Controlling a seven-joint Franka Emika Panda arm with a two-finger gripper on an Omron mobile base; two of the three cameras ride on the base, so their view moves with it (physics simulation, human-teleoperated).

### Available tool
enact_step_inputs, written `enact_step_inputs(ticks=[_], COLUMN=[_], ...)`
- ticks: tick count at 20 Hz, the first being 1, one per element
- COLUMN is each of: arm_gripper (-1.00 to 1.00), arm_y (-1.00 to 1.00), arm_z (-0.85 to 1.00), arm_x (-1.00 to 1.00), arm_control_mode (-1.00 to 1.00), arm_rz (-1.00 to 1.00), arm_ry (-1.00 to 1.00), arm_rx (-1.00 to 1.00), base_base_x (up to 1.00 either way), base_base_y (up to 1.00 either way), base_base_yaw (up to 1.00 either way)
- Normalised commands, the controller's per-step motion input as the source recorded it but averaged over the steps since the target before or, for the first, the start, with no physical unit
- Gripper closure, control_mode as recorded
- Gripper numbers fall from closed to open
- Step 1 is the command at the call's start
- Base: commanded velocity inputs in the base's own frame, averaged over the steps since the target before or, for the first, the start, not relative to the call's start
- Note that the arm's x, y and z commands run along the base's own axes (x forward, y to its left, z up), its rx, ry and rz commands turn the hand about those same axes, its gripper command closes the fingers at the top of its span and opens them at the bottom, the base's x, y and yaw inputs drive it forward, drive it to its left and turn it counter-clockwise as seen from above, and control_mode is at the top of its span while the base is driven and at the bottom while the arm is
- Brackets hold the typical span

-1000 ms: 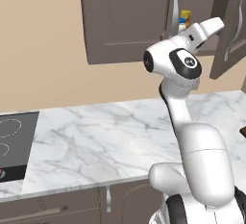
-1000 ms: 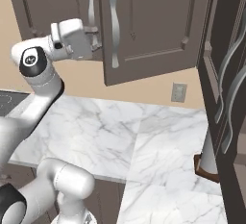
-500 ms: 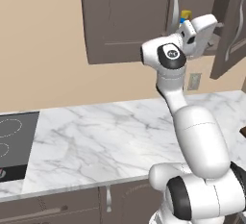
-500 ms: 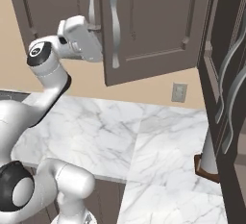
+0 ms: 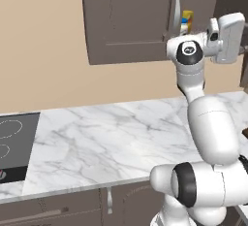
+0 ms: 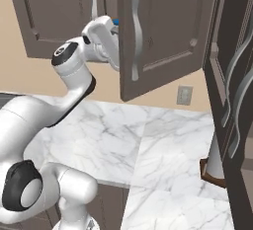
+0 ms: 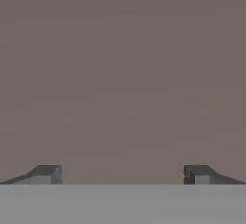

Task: Move the mayonnaise and mustard from the cabinet to the dining counter.

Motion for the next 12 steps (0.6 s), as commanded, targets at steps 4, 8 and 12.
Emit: enact_step_inputs(ticks=[4, 8, 12], arm_gripper=[-1.00, -1.00, -1.00], arm_y=[-0.99, -0.64, -0.46], arm_z=[0.00, 0.00, 0.00], arm_x=[-0.79, -0.08, 0.00], arm_control_mode=[-1.00, -1.00, -1.00], arm_rz=[-0.28, -0.05, 0.02], arm_ry=[0.02, 0.00, 0.00], arm_rx=[0.00, 0.03, 0.15], base_base_x=[0.00, 0.00, 0.00], base_base_y=[0.00, 0.00, 0.00], base_base_yaw=[0.00, 0.00, 0.00])
